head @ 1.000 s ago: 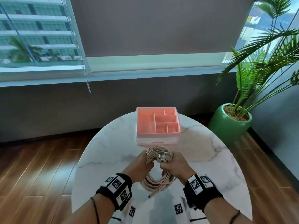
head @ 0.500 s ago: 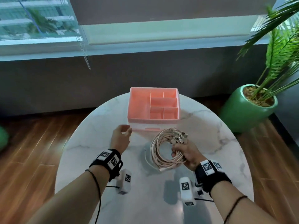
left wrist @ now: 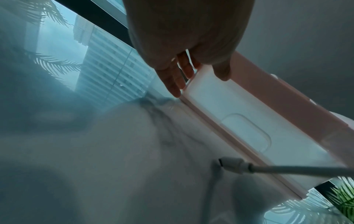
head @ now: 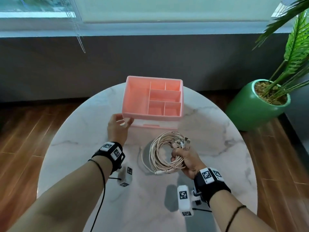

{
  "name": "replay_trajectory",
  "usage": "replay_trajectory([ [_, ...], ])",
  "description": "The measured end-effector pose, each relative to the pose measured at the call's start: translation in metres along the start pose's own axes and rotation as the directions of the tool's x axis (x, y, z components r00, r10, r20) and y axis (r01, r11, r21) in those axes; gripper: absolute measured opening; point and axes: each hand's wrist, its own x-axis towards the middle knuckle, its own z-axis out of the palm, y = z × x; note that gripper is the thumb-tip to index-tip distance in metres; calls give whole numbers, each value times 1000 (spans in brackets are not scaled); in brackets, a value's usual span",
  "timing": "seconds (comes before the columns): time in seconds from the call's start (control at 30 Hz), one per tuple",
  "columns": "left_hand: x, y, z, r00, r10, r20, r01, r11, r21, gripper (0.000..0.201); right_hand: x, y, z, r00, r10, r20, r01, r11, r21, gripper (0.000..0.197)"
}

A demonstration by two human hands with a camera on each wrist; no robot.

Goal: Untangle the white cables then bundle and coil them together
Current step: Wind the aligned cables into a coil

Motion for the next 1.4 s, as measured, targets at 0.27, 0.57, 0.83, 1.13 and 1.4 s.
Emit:
replay_trajectory([
  [0.27,16,-13,-13,999,17,50,-18,999,35,33,0,3,7,1000,1,-21,-1,1000,10,29],
  [0.57,30,-4,-21,971,-66,229,76,997,-34,10,-6,7,15,1000,-19,-8,19,1000,13,20],
  [0.83,23,1,-16,975,-104,197,124,987,-97,13,-8,9,25,999,-32,-13,32,999,5,16],
  [1.13,-22,5,22,918,-357,175,393,879,-271,32,-10,3,23,999,-41,5,41,999,29,15],
  [1.4,-33,13,58,787,-361,501,585,694,-419,28,-23,-13,-3,997,-68,-34,71,993,93,19],
])
